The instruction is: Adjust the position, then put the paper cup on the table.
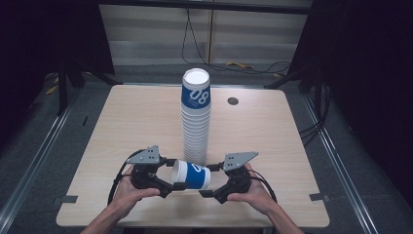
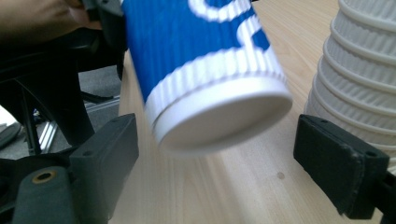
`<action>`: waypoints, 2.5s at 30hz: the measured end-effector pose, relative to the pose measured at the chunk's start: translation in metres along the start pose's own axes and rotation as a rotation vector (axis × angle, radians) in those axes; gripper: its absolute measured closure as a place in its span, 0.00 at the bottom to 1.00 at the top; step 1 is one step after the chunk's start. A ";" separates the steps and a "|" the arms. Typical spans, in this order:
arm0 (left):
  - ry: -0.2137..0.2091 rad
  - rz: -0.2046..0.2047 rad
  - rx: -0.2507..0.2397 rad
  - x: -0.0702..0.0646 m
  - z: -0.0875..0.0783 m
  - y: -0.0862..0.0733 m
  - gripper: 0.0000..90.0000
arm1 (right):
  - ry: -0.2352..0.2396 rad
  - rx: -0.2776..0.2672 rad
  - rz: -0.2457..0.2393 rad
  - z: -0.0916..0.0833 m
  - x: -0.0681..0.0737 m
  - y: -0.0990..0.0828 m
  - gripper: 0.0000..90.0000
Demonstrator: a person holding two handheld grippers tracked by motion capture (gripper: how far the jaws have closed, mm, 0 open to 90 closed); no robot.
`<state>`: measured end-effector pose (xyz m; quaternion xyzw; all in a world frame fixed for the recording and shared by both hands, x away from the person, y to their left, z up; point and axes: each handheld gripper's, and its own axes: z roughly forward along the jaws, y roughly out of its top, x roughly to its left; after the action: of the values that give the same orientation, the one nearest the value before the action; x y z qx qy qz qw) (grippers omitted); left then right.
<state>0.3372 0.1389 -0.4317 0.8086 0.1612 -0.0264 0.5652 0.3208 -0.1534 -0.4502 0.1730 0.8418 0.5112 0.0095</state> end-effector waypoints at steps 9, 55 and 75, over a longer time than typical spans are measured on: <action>0.000 -0.011 0.013 0.001 -0.007 0.002 0.19 | -0.024 0.006 0.023 -0.004 -0.004 -0.001 0.16; 0.292 -0.101 0.218 0.037 -0.059 0.004 0.19 | -0.274 -0.008 0.090 -0.038 -0.015 -0.010 0.16; 0.397 -0.089 0.381 0.064 -0.054 0.025 0.18 | -0.279 -0.008 0.118 -0.042 -0.019 -0.019 0.17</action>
<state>0.3970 0.1962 -0.4041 0.8818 0.2965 0.0780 0.3584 0.3254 -0.2031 -0.4502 0.2917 0.8186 0.4852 0.0970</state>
